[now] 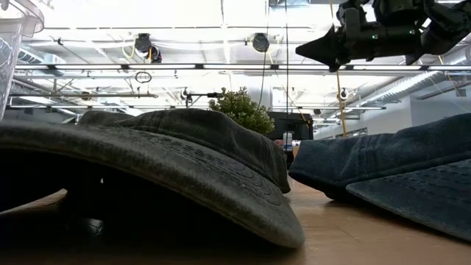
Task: Pick & Place hat
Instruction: Put the top blue cap into the transparent bin
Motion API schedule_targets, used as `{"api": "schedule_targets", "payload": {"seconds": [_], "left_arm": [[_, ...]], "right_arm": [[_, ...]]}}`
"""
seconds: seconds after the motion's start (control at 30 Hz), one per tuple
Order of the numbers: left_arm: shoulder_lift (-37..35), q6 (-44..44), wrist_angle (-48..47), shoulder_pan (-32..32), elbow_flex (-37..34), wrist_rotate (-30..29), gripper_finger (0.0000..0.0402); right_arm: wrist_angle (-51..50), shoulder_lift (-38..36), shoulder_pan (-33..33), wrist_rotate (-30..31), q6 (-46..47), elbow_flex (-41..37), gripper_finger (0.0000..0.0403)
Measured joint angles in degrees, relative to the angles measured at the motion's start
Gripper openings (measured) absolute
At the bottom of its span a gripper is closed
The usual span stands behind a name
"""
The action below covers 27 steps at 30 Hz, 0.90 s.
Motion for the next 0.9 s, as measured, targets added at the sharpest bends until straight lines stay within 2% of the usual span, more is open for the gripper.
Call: {"api": "schedule_targets", "payload": {"seconds": [0.2,0.6,0.77,0.9], "left_arm": [[0.0,-5.0,-0.1,1.2,-2.7,0.5,0.0017],[0.0,-12.5,1.0,1.6,-5.0,9.5,0.0024],[0.0,-11.7,1.4,1.7,-5.0,14.0,0.0025],[0.0,-11.5,1.4,1.7,-5.0,14.8,0.0026]], "right_arm": [[0.4,0.0,0.0,-0.2,2.8,0.0,0.0000],[-1.8,0.0,0.0,-0.3,3.2,0.0,0.0000],[-2.0,0.0,0.0,-0.3,3.3,0.0,0.0000],[-2.0,0.0,0.0,-0.3,3.5,0.0,0.0000]]}}
